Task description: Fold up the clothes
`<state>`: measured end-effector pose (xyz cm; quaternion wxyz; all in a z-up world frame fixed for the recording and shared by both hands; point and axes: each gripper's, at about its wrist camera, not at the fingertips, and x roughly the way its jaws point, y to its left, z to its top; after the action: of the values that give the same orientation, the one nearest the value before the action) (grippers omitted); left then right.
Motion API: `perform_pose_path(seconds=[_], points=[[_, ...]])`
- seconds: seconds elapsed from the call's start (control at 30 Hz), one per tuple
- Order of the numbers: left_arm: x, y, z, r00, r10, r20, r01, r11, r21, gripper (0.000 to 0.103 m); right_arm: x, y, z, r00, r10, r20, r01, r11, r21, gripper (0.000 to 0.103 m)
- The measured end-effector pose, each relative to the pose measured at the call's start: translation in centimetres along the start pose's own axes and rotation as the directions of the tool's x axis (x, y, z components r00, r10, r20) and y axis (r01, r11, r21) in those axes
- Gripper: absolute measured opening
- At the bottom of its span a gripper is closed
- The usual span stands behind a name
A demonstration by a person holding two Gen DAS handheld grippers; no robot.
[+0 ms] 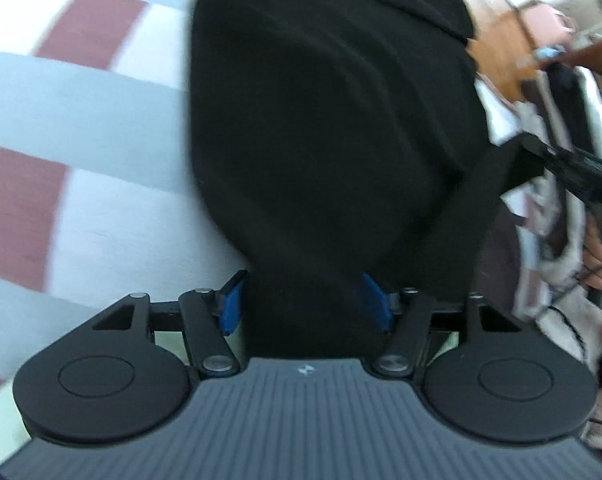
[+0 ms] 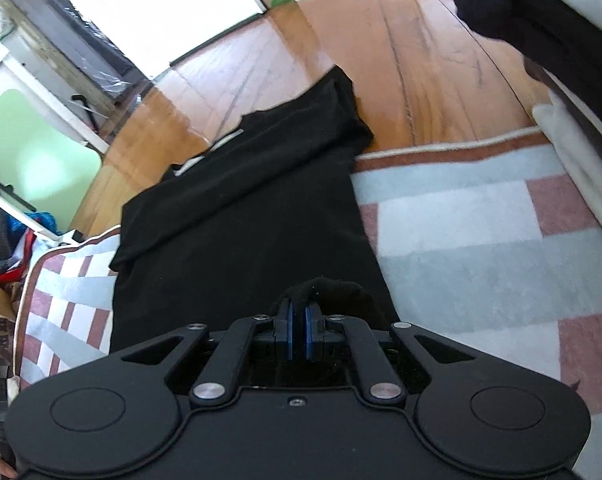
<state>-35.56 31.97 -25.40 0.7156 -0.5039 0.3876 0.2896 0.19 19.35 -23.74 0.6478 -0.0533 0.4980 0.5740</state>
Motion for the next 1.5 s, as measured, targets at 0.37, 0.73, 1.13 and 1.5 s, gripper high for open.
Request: perform_pose_path(seconds=[0.37,0.73,1.13,1.5], points=[[-6.1,-2.1,2.9,0.941,0.013,0.338,-0.017,1.0,0.008,0.005,-2.4,0.7,-0.2,0.991,0.082,0.105,-0.085,0.996,0.019,0.009],[-1.7,-0.6,2.2,0.979,0.084,0.184,-0.074,0.996,-0.058,0.008,1.8,-2.8,-0.4,0.993,0.111,-0.049,-0.099,0.974,0.202,0.019],[0.5,-1.3,1.2,0.974,0.175,0.144,-0.178,0.984,0.008,0.035,2.3,-1.0,-1.7,0.989,0.061,-0.135,-0.05,0.995,0.088,0.011],[-6.7,-0.5,-1.1,0.978,0.016,0.21,0.0,0.997,-0.073,0.005,-7.1,-0.5,-7.1,0.99,-0.042,-0.132,0.056,0.993,0.104,0.01]])
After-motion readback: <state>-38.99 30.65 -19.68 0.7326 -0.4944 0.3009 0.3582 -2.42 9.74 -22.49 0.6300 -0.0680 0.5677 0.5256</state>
